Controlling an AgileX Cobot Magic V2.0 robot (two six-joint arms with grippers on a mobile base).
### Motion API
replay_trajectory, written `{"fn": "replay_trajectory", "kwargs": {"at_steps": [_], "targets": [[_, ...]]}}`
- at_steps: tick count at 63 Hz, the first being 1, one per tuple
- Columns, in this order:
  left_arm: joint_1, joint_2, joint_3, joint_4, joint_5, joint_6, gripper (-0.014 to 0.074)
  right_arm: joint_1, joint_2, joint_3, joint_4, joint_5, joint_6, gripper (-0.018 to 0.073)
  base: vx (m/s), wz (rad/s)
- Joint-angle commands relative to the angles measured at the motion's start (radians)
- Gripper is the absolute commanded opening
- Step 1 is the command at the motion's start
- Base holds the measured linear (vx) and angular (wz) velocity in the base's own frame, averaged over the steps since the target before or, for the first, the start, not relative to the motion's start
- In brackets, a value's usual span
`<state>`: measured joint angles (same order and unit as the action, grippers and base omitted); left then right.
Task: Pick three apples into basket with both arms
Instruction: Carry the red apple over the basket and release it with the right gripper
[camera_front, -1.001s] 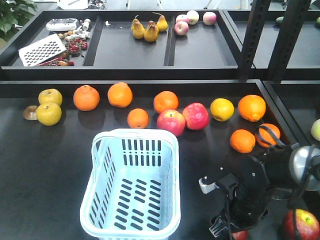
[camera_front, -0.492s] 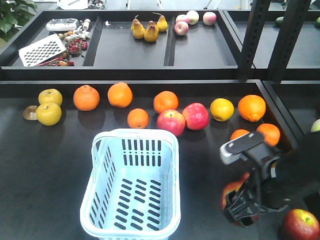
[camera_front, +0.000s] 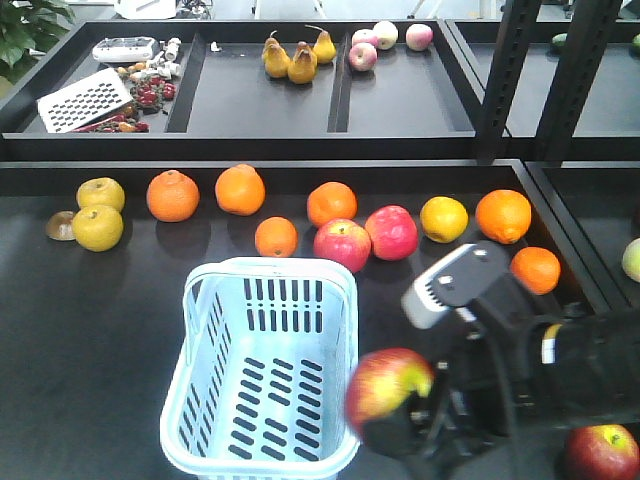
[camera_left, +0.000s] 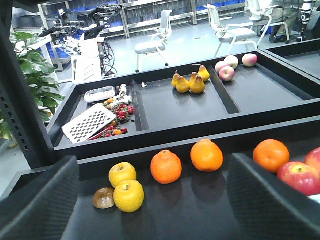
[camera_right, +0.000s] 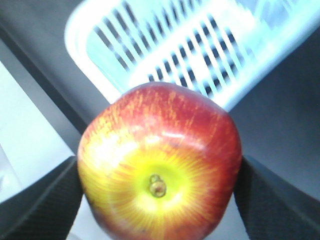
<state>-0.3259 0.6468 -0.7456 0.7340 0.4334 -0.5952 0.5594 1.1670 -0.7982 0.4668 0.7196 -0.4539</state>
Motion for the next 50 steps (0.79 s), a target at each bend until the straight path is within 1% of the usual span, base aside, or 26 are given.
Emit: {"fn": "replay_trajectory", "kwargs": {"at_steps": [1, 8, 13, 18, 23, 29, 45, 50], "targets": [[0.002, -0.002, -0.024, 0.020, -0.049, -0.012, 0.0572, 0.064, 0.027, -0.025, 0.035, -0.173, -0.021, 0.0300, 0.00, 0.00], [0.002, -0.002, -0.024, 0.020, -0.049, -0.012, 0.0572, 0.122, 0.096, -0.032, 0.034, -0.272, -0.019, 0.0300, 0.00, 0.00], [0.002, -0.002, -0.024, 0.020, -0.049, -0.012, 0.0572, 0.144, 0.151, -0.063, 0.033, -0.315, -0.017, 0.0304, 0.00, 0.00], [0.002, -0.002, -0.024, 0.020, -0.049, -0.012, 0.0572, 0.153, 0.198, -0.111, 0.035, -0.318, -0.017, 0.0317, 0.00, 0.00], [0.002, -0.002, -0.024, 0.020, -0.049, -0.012, 0.0572, 0.153, 0.250, -0.156, 0.036, -0.306, -0.017, 0.0349, 0.00, 0.00], [0.002, -0.002, -0.024, 0.020, -0.049, -0.012, 0.0572, 0.153, 0.294, -0.188, 0.035, -0.302, -0.017, 0.0408, 0.00, 0.00], [0.002, -0.002, -0.024, 0.020, -0.049, -0.012, 0.0572, 0.153, 0.344, -0.196, 0.033, -0.316, -0.017, 0.0672, 0.00, 0.00], [0.002, -0.002, -0.024, 0.020, -0.049, -0.012, 0.0572, 0.153, 0.342, -0.196, 0.032, -0.324, -0.017, 0.0711, 0.00, 0.00]]}}
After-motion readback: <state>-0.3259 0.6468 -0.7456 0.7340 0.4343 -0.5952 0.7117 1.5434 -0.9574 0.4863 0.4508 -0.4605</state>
